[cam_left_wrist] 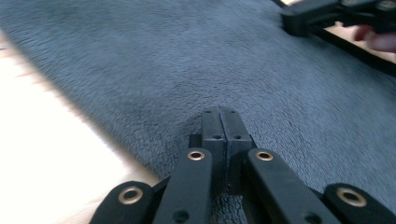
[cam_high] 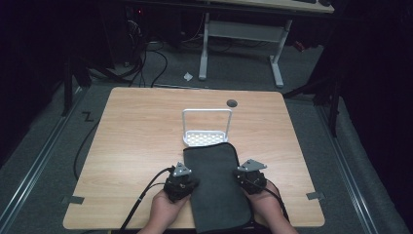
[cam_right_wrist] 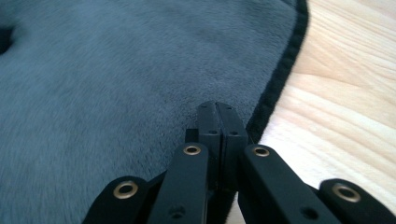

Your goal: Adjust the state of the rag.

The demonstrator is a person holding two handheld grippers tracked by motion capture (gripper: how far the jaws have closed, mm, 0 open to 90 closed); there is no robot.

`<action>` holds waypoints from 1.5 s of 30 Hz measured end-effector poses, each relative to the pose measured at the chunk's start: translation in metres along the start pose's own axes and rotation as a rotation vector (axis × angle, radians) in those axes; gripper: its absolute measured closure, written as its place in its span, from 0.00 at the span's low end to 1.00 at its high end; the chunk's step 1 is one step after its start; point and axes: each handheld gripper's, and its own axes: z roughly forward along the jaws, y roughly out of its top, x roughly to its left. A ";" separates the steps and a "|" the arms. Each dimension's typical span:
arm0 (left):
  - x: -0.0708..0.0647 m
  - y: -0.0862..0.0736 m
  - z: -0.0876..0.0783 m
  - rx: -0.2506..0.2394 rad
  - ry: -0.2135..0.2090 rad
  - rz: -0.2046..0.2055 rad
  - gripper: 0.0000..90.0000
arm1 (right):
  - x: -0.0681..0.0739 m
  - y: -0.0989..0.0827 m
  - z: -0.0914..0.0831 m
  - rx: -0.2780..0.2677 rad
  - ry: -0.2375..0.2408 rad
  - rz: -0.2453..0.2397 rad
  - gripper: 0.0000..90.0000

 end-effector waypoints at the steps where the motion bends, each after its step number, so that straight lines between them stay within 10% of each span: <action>1: 0.003 -0.001 -0.002 -0.001 -0.001 -0.004 1.00 | 0.002 -0.001 -0.001 -0.002 0.011 -0.003 1.00; 12: 0.011 -0.018 -0.022 0.000 -0.038 -0.015 1.00 | 0.035 -0.012 -0.015 -0.017 0.055 -0.044 1.00; 29: -0.001 -0.025 -0.030 -0.005 -0.067 -0.006 0.93 | 0.039 -0.024 -0.024 -0.034 0.096 -0.029 1.00; 37: 0.030 -0.001 -0.034 -0.123 0.089 -0.055 0.67 | 0.037 -0.023 -0.024 -0.034 0.104 -0.035 1.00; 45: 0.060 0.023 -0.004 -0.081 0.149 -0.165 0.45 | 0.036 -0.023 -0.024 -0.035 0.110 -0.035 1.00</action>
